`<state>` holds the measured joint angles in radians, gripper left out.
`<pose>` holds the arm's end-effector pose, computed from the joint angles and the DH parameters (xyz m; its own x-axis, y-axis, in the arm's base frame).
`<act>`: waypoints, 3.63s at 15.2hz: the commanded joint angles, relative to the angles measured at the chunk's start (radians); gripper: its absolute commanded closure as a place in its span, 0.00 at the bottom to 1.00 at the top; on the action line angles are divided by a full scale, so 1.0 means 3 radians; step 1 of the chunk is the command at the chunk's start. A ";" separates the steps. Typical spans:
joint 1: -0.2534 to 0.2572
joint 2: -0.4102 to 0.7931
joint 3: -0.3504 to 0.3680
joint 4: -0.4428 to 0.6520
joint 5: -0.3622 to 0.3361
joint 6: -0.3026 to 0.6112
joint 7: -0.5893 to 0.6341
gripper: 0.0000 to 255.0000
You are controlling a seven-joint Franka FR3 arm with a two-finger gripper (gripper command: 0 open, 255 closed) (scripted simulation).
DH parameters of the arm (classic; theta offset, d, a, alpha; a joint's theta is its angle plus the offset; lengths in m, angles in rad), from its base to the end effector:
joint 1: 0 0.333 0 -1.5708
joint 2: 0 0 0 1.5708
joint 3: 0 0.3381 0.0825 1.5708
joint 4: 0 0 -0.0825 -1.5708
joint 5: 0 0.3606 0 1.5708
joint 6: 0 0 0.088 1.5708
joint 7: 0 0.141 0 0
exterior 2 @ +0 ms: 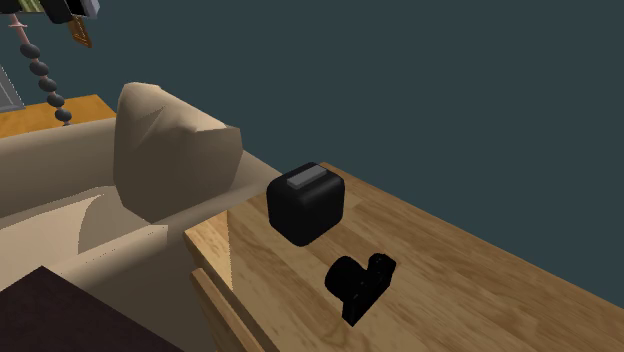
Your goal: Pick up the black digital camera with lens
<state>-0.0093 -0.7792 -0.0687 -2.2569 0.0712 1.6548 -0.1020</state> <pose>0.2835 -0.0211 0.6240 0.9822 0.0297 0.1855 0.0490 -0.9937 -0.1005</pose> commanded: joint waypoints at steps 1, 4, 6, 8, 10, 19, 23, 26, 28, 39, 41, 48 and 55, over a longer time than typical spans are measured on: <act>0.0000 0.0000 0.0000 0.0000 0.0000 0.0000 0.0000 0.00; -0.0049 0.0101 -0.0160 -0.0132 -0.0083 0.0209 -0.0179 0.00; -0.0080 0.0189 -0.0269 -0.0202 -0.0134 0.0351 -0.0298 0.00; -0.0110 0.0293 -0.0379 -0.0256 -0.0180 0.0496 -0.0417 0.00; -0.0136 0.0413 -0.0492 -0.0294 -0.0219 0.0641 -0.0537 0.00; -0.0197 0.1139 -0.1015 -0.0269 -0.0261 0.1282 -0.1110 0.00; -0.0189 0.1553 -0.1254 -0.0151 -0.0164 0.1536 -0.1408 0.00; -0.0179 0.1900 -0.1426 -0.0019 -0.0021 0.1700 -0.1662 0.00; -0.0179 0.2148 -0.1528 0.0091 0.0113 0.1791 -0.1848 0.00; -0.0565 0.3651 -0.1662 0.1011 0.1113 0.1956 -0.2884 0.00; -0.0701 0.3918 -0.1615 0.1234 0.1257 0.1937 -0.3012 0.00; -0.1099 0.4652 -0.1454 0.1928 0.1549 0.1867 -0.3245 0.00; -0.1152 0.4829 -0.1370 0.1908 0.1665 0.2048 -0.3335 0.00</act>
<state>-0.3542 0.6657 -0.4824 -1.6809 0.5668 2.2617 -1.0993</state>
